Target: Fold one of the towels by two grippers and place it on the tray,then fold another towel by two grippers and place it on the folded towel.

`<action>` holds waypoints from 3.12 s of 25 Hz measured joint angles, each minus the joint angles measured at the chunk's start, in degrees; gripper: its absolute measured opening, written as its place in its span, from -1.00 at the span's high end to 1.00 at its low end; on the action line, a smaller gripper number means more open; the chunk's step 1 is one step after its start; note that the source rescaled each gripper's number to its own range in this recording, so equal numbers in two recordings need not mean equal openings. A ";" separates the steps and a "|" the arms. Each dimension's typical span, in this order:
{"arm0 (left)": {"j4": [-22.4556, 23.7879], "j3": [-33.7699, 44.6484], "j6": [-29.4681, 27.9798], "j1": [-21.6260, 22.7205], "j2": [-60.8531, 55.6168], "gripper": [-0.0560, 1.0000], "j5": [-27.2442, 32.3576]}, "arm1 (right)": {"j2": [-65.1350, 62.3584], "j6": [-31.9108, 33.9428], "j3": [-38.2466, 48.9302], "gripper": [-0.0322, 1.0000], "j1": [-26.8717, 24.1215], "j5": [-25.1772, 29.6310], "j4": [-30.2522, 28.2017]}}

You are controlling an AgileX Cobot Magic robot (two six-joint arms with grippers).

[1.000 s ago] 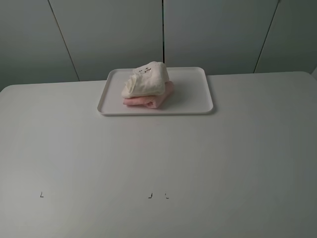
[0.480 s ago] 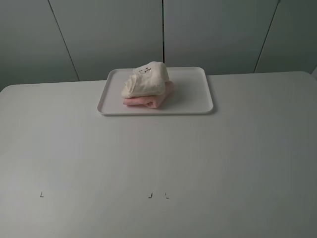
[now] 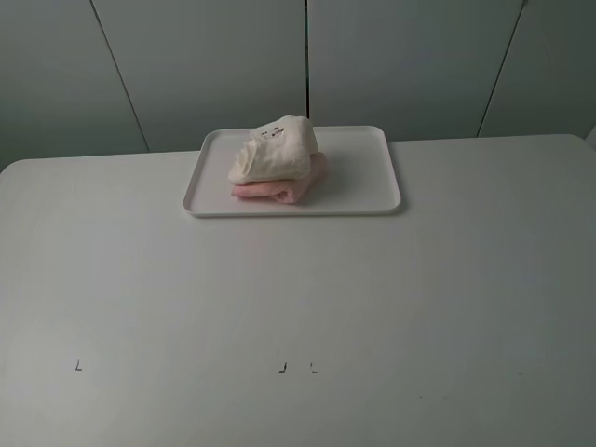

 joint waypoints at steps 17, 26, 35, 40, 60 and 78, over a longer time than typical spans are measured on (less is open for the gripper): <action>0.00 0.00 0.00 0.00 -0.22 -0.88 0.00 | 0.00 0.00 0.00 -1.00 -2.07 -0.09 -0.12; 0.00 0.00 0.00 0.00 -0.22 -0.88 0.00 | 0.00 0.00 0.00 -1.00 -2.07 -0.09 -0.12; 0.00 0.00 0.00 0.00 -0.22 -0.88 0.00 | 0.00 0.00 0.00 -1.00 -2.07 -0.09 -0.12; -0.68 0.00 1.63 0.00 -0.22 -0.95 0.00 | 0.00 -0.11 0.00 -1.00 -2.07 -0.09 -0.12; -1.61 0.00 3.39 0.00 -0.22 -0.99 0.00 | 0.00 -0.12 0.00 -1.00 -2.07 -0.09 0.64; -1.61 0.00 3.39 0.00 -0.22 -0.99 0.00 | 0.00 -0.12 0.00 -1.00 -2.07 -0.09 1.52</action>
